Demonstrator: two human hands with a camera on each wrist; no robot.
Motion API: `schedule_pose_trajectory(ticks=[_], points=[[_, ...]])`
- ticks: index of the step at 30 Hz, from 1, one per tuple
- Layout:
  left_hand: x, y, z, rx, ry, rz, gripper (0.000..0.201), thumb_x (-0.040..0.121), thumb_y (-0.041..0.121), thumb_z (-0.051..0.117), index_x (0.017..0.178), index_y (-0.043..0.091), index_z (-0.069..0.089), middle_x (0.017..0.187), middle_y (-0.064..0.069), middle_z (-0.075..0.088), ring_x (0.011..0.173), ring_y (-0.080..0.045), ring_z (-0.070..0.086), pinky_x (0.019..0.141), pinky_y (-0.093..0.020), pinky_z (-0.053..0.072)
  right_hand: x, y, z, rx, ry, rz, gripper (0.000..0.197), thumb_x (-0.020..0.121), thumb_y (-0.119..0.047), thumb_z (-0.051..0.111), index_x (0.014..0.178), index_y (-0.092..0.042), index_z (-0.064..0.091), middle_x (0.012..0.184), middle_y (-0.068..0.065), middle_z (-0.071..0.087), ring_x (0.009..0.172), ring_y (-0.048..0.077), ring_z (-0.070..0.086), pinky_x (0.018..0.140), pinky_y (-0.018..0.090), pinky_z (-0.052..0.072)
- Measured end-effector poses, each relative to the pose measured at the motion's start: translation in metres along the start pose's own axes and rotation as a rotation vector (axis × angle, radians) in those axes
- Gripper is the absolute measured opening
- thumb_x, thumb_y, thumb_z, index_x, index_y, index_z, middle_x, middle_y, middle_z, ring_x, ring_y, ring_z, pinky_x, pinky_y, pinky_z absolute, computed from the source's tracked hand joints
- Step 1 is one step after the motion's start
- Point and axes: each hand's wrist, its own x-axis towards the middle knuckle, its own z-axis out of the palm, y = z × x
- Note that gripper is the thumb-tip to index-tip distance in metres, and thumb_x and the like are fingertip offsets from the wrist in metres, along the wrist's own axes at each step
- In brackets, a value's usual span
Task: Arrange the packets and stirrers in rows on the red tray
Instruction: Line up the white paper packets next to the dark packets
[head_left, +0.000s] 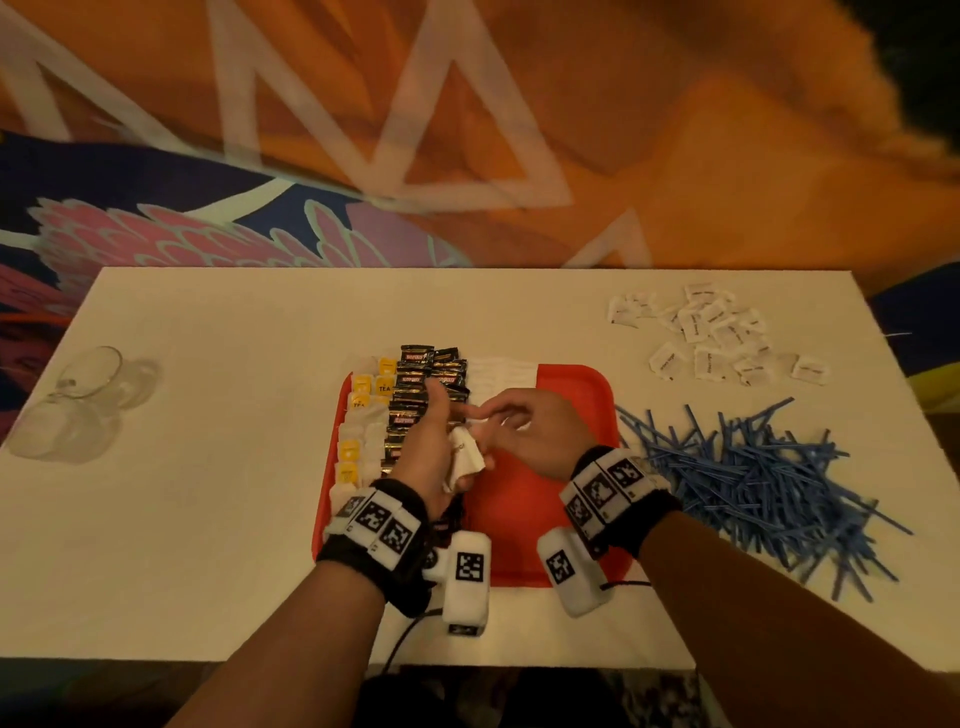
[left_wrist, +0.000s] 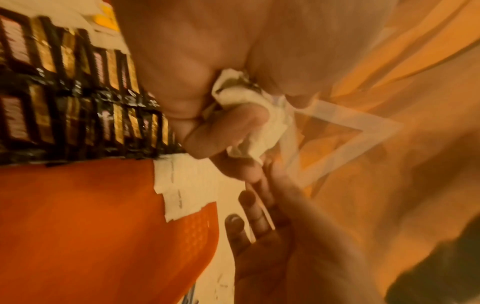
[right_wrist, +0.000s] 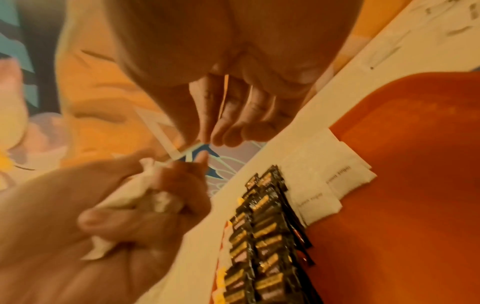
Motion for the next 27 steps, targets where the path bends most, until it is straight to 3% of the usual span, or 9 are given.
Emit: schedule_pose_trajectory(ticks=[3, 5, 8, 11, 14, 16, 20, 24, 27], points=[[-0.004, 0.006, 0.024, 0.041, -0.04, -0.002, 0.069, 0.09, 0.075, 0.025, 0.093, 0.014, 0.056, 0.062, -0.007, 0.062, 0.041, -0.018, 0.051, 0.033, -0.018, 0.032, -0.012, -0.011, -0.013, 0.031, -0.003, -0.018, 0.01, 0.075, -0.023, 0.083, 0.076, -0.024, 0.073, 0.085, 0.001, 0.069, 0.066, 0.012, 0.066, 0.065, 0.019, 0.051], [-0.006, 0.009, 0.036, 0.028, -0.079, 0.003, 0.069, 0.087, 0.077, 0.025, 0.09, 0.015, 0.055, 0.064, -0.007, 0.062, 0.039, -0.017, 0.048, 0.033, -0.018, 0.033, -0.019, -0.012, -0.023, 0.014, 0.03, -0.023, 0.013, 0.074, -0.029, 0.084, 0.073, -0.032, 0.071, 0.089, -0.003, 0.068, 0.075, 0.014, 0.065, 0.069, 0.021, 0.05], [-0.007, 0.01, 0.05, 0.014, -0.101, 0.005, 0.07, 0.088, 0.078, 0.025, 0.085, 0.015, 0.054, 0.063, -0.008, 0.056, 0.041, -0.019, 0.045, 0.034, -0.019, 0.035, -0.026, -0.01, -0.032, -0.007, 0.062, 0.004, 0.014, 0.074, -0.025, 0.084, 0.073, -0.031, 0.071, 0.092, -0.002, 0.067, 0.08, 0.018, 0.066, 0.076, 0.032, 0.054], [-0.009, 0.009, 0.058, -0.026, -0.138, -0.002, 0.068, 0.078, 0.078, 0.036, 0.086, 0.014, 0.055, 0.064, -0.009, 0.059, 0.044, -0.021, 0.049, 0.038, -0.023, 0.041, -0.029, -0.012, -0.043, -0.035, 0.11, 0.041, 0.017, 0.082, -0.017, 0.076, 0.073, -0.029, 0.068, 0.084, -0.006, 0.068, 0.077, 0.013, 0.065, 0.075, 0.032, 0.055], [-0.01, 0.006, 0.057, -0.031, -0.191, 0.02, 0.067, 0.074, 0.076, 0.048, 0.084, 0.013, 0.067, 0.072, -0.01, 0.061, 0.05, -0.018, 0.052, 0.044, -0.025, 0.041, -0.03, -0.013, -0.053, 0.148, 0.238, 0.132, 0.01, 0.086, -0.016, 0.073, 0.078, -0.019, 0.067, 0.08, 0.004, 0.069, 0.065, 0.02, 0.067, 0.068, 0.037, 0.058], [-0.013, 0.004, 0.056, 0.06, -0.171, 0.079, 0.055, 0.083, 0.064, 0.057, 0.088, 0.01, 0.069, 0.071, -0.004, 0.06, 0.053, -0.014, 0.052, 0.05, -0.027, 0.039, -0.03, -0.011, -0.057, 0.216, 0.303, 0.168, 0.008, 0.085, -0.016, 0.073, 0.079, -0.017, 0.068, 0.083, 0.008, 0.071, 0.066, 0.024, 0.069, 0.069, 0.04, 0.06], [-0.014, 0.001, 0.054, 0.234, -0.059, 0.267, 0.01, 0.089, 0.018, 0.073, 0.088, 0.009, 0.068, 0.073, -0.004, 0.057, 0.054, -0.01, 0.053, 0.052, -0.023, 0.044, -0.029, -0.016, -0.059, 0.37, 0.312, 0.182, 0.009, 0.088, -0.009, 0.069, 0.08, -0.012, 0.065, 0.089, 0.014, 0.071, 0.077, 0.025, 0.068, 0.062, 0.032, 0.056], [-0.014, 0.003, 0.055, 0.25, -0.014, 0.317, 0.006, 0.086, 0.012, 0.076, 0.089, 0.014, 0.07, 0.072, -0.001, 0.062, 0.057, -0.01, 0.055, 0.055, -0.025, 0.046, -0.032, -0.024, -0.062, 0.572, 0.289, 0.252, 0.016, 0.096, -0.014, 0.059, 0.083, -0.007, 0.064, 0.089, 0.019, 0.066, 0.071, 0.023, 0.063, 0.053, 0.027, 0.051], [-0.016, 0.005, 0.057, 0.253, -0.009, 0.333, 0.011, 0.087, 0.01, 0.074, 0.097, 0.013, 0.07, 0.075, 0.0, 0.065, 0.057, -0.01, 0.056, 0.054, -0.023, 0.047, -0.037, -0.025, -0.064, 0.596, 0.239, 0.235, 0.014, 0.093, -0.021, 0.065, 0.085, -0.009, 0.066, 0.084, 0.011, 0.069, 0.07, 0.018, 0.066, 0.055, 0.027, 0.051]])
